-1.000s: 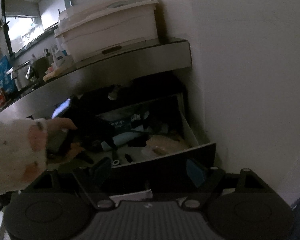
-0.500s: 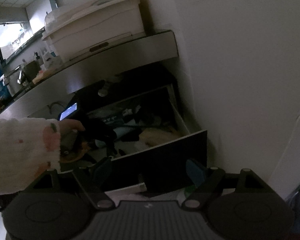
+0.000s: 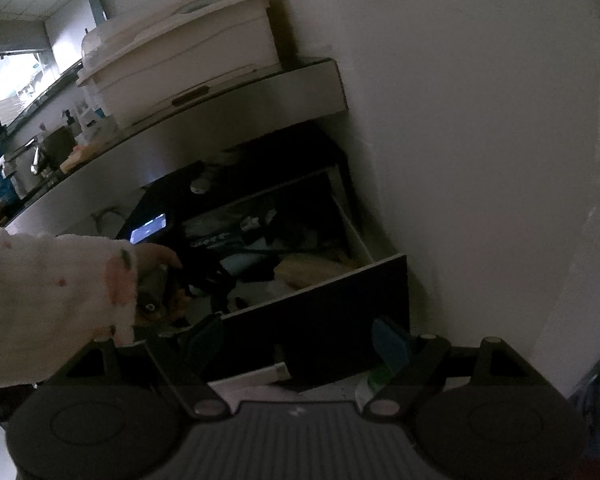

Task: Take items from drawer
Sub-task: 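Lower the left tool fingers around the scissors handle, then close the left tool on the scissors handle and lift them out, then carry the scissors with the left tool up over the countertop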

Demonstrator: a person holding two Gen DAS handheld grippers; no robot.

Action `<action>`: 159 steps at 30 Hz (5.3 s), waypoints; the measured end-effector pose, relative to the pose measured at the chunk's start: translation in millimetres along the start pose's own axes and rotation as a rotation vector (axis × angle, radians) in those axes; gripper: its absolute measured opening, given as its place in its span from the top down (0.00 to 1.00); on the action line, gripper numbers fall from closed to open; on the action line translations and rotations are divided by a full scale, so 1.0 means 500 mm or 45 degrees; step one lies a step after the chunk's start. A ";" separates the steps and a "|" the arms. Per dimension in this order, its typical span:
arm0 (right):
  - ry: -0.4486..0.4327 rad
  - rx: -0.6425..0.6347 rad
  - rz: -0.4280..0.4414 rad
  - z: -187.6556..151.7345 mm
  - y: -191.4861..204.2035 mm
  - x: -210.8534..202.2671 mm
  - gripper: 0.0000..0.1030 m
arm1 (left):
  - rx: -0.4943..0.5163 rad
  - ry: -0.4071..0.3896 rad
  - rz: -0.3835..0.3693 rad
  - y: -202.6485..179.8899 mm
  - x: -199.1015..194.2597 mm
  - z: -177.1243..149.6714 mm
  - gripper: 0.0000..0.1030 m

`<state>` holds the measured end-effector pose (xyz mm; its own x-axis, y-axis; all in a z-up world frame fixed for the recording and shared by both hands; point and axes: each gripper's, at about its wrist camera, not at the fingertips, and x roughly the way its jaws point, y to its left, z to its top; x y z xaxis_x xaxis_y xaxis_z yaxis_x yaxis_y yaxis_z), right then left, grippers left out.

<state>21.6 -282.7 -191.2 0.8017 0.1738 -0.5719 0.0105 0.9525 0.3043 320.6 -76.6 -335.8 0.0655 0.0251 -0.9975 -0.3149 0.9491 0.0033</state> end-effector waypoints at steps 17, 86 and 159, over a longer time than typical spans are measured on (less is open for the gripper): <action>0.020 0.020 -0.002 -0.001 -0.004 0.004 0.21 | 0.001 -0.025 -0.023 0.014 -0.016 0.001 0.76; -0.010 -0.190 0.096 0.005 0.115 -0.024 0.21 | 0.565 -0.778 -0.591 0.208 -0.453 -0.264 0.78; -0.080 0.053 0.017 0.019 0.047 -0.024 0.21 | 0.320 -0.618 -0.167 -0.020 -0.680 0.248 0.98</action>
<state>17.8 -264.6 -170.0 0.8379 0.1692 -0.5190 0.0234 0.9387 0.3438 418.7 -55.6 12.1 0.5356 -0.0131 -0.8444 -0.0429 0.9982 -0.0428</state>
